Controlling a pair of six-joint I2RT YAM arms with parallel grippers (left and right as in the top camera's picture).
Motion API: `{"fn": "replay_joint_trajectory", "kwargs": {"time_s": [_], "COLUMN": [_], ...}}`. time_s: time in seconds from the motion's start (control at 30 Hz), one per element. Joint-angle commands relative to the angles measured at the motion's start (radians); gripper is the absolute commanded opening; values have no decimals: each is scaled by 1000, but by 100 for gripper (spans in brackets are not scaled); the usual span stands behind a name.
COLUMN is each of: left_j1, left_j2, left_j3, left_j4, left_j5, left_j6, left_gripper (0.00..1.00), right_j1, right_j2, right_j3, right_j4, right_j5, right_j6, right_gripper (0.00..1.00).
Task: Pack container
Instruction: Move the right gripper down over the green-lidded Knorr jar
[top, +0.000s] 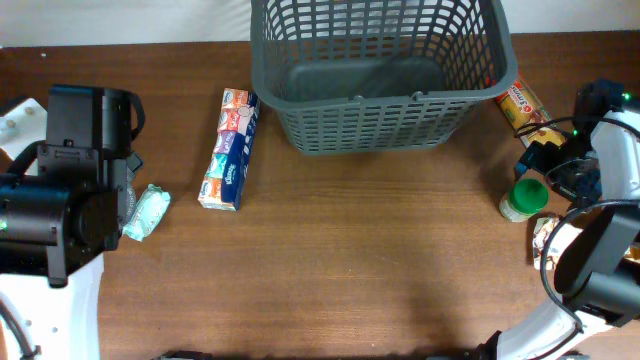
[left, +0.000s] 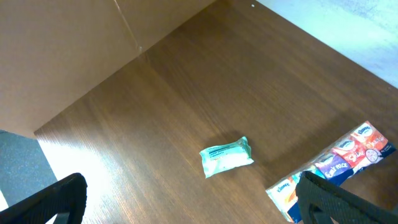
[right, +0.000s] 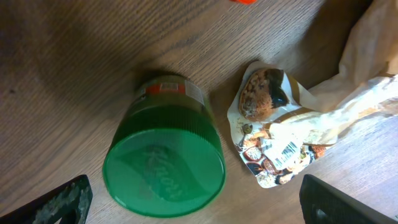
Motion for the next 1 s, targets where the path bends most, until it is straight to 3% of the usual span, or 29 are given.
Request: {"fn": "replay_joint_trajectory", "kwargs": {"time_s": [0.0,0.97], "left_j1": [6,6], "left_j2": [-11,-11], "left_j3": [10,10], "left_j4": [-2,-2], "left_j5": [-7,-7], "left_j6": [-9,-9], "left_gripper": [99,99], "right_j1": [-6,28], "right_j2": [14,68], "right_j3": [19,-101], "right_j4": [2,64], "right_j5": [-5,25], "right_j6": [1,-72], "right_gripper": [99,99]}}
